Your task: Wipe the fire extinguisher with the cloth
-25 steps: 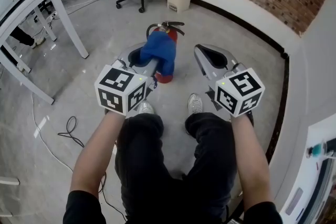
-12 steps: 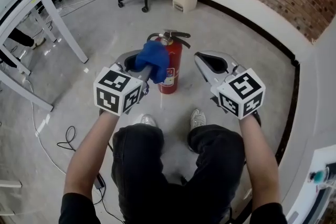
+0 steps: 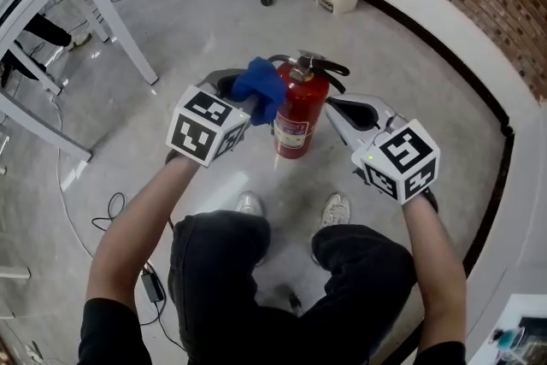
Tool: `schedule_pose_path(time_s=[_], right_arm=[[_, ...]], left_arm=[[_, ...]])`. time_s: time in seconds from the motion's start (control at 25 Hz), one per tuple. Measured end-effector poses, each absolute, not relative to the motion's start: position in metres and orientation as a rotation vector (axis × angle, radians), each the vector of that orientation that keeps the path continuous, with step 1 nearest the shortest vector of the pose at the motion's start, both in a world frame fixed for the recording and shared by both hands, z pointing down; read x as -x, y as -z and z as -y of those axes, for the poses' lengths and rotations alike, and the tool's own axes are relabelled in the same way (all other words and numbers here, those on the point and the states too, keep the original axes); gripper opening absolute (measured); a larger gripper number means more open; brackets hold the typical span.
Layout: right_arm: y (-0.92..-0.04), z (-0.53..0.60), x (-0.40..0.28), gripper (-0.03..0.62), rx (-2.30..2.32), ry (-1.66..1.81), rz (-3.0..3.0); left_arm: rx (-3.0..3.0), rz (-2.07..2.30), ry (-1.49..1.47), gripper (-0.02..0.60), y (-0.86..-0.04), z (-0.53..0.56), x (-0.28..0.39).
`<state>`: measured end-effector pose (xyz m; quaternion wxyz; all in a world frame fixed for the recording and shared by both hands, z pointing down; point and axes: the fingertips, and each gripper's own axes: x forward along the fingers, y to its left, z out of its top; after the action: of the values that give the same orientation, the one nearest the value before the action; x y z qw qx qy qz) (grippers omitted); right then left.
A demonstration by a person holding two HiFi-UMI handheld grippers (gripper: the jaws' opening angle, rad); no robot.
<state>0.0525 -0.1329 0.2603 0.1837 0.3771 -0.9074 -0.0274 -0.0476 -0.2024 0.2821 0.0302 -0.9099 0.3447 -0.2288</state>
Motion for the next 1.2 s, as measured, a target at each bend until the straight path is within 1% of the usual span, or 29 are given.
schedule_pose_path(time_s=[0.28, 0.44, 0.6, 0.8, 1.0, 1.2], right_arm=[[-0.284, 0.150, -0.053, 0.003, -1.031, 0.050, 2.551], [-0.288, 0.151, -0.054, 0.003, -1.056, 0.031, 2.573], [-0.289, 0.144, -0.051, 0.003, -1.037, 0.036, 2.602], [-0.283, 0.145, -0.046, 0.003, -1.042, 0.039, 2.640], [-0.287, 0.139, -0.048, 0.003, -1.043, 0.002, 2.641], [-0.292, 0.133, -0.062, 0.003, -1.070, -0.027, 2.626]], left_arm=[[2.722, -1.099, 0.788, 0.089, -0.301, 0.251, 0.042], [2.739, -1.065, 0.818, 0.089, -0.319, 0.266, 0.026], [2.733, -0.949, 0.828, 0.083, -0.330, 0.248, 0.002], [2.773, -0.892, 0.776, 0.083, -0.321, 0.220, -0.013], [2.772, -0.729, 0.755, 0.080, -0.315, 0.189, -0.052], [2.727, -0.855, 0.690, 0.080, -0.302, 0.203, -0.067]])
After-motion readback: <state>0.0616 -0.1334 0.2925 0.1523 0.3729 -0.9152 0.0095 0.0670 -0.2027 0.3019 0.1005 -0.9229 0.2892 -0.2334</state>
